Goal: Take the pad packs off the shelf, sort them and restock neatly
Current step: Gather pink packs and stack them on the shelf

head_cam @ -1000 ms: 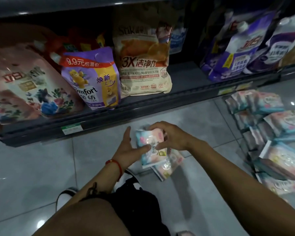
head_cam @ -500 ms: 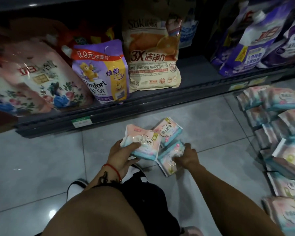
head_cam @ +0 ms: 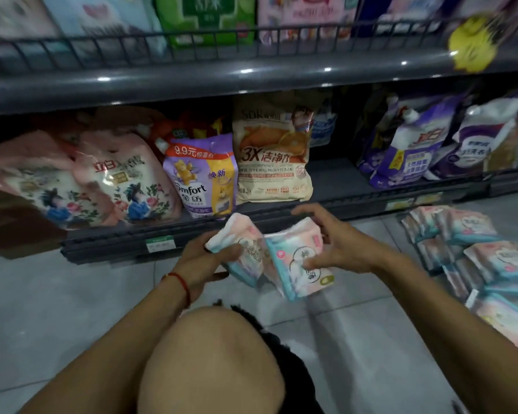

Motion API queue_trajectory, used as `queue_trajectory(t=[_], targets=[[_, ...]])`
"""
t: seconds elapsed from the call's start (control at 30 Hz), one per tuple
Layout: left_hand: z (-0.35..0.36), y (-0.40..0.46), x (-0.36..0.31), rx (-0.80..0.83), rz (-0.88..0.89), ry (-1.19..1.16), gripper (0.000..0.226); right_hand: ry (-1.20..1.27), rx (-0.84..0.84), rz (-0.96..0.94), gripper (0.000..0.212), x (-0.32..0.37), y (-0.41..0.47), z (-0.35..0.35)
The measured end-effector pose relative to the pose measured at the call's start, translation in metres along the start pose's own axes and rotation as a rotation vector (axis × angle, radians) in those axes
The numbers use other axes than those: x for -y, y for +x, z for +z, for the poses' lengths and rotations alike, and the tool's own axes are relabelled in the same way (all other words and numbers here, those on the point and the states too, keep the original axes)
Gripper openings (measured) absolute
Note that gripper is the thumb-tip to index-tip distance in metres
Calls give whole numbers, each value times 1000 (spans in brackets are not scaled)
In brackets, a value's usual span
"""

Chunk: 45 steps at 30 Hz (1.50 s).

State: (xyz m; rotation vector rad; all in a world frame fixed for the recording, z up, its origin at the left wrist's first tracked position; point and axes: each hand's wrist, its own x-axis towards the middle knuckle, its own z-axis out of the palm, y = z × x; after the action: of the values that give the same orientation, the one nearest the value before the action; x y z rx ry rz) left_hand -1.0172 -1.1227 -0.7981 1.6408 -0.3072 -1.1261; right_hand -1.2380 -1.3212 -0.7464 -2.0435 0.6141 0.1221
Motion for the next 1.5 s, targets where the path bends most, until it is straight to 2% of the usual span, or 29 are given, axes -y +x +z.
queue_trajectory(t=[0.17,0.27,0.33,0.43,0.5,0.6,0.7,0.8,0.9,1.03,1.2,1.37,1.5], targets=[[-14,-36,-90,138,166,-47,41,-88,105,-193,90,127,8,-36],[-36,-65,-136,86,279,-113,29,-125,41,-253,89,186,12,-41],[-56,-81,-153,87,359,-221,28,-60,-32,-285,93,216,15,-38],[-81,-97,-168,61,425,-348,29,0,-128,-356,67,252,22,-29],[-97,-104,-176,27,451,-415,30,70,-157,-369,60,273,27,-22],[-121,-113,-190,-45,509,-454,39,145,-277,-300,69,302,41,-6],[-144,-115,-200,-125,624,-532,47,107,-400,-265,92,327,59,14],[-161,-114,-210,-176,689,-673,42,336,-342,-320,94,350,76,31],[-174,-113,-220,-143,725,-736,46,554,-317,-377,98,374,91,36],[-188,-111,-236,-112,779,-719,38,746,-253,-418,104,399,112,34],[-189,-99,-244,-130,772,-702,39,889,-201,-422,79,395,135,35],[-199,-80,-246,-298,745,-536,26,956,-268,-427,72,378,145,48],[-211,-73,-248,-513,830,-158,27,1010,-309,-426,67,365,144,50]])
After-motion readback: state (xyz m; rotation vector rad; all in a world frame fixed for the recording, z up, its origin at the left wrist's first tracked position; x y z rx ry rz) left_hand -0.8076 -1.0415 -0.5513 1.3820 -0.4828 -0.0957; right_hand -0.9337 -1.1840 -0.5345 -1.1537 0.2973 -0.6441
